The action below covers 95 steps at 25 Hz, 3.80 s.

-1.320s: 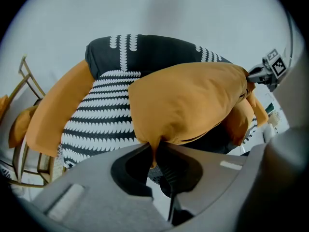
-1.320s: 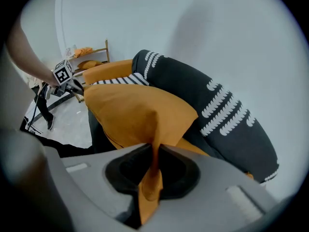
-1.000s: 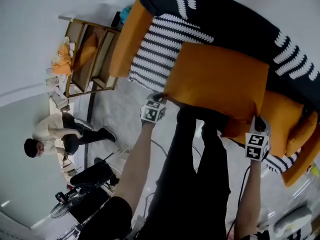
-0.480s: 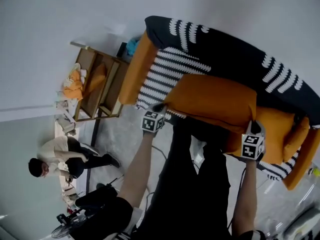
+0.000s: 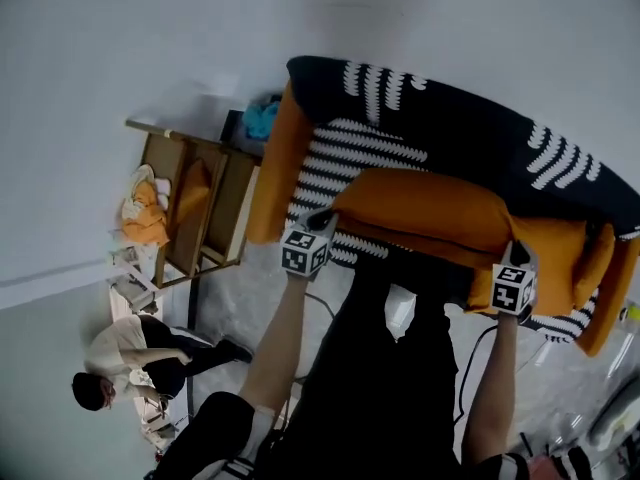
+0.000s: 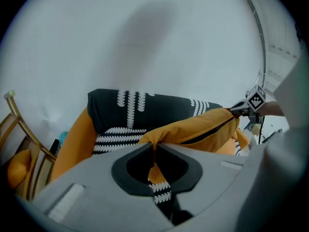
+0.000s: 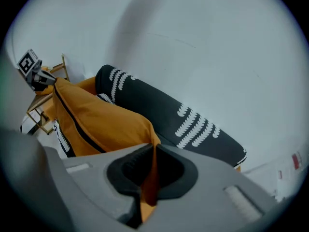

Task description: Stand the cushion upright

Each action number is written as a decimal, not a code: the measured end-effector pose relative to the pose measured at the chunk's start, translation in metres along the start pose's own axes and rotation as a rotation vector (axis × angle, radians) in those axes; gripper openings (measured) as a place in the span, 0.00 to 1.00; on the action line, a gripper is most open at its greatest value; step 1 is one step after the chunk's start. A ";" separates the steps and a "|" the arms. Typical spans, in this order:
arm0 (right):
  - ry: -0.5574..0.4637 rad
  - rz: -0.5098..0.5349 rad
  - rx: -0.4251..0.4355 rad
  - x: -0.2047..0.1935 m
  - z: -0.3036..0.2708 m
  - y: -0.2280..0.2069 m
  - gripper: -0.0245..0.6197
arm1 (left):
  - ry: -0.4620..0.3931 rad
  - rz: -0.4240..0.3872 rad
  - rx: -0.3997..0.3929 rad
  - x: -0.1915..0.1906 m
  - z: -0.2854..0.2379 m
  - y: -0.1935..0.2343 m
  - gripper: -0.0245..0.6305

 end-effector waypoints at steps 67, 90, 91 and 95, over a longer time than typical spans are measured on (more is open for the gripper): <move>-0.098 -0.238 -0.060 0.203 -0.064 0.068 0.17 | -0.011 -0.103 0.051 0.201 -0.102 0.234 0.14; -0.129 -0.207 0.039 0.208 -0.053 0.085 0.17 | -0.102 -0.068 0.092 0.230 -0.083 0.245 0.44; -0.131 -0.202 0.042 0.209 -0.053 0.086 0.17 | -0.107 -0.070 0.092 0.230 -0.081 0.244 0.44; -0.137 -0.194 0.043 0.207 -0.050 0.086 0.17 | -0.114 -0.086 0.081 0.227 -0.077 0.235 0.44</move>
Point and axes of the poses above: the fingertips, and each gripper's own axes: z backward along the fingers, y to its left, x out of its top, the point moved 10 cm from there along z, backward along the fingers, and after that the axes turned 6 degrees about y, right-handed, at the moved point
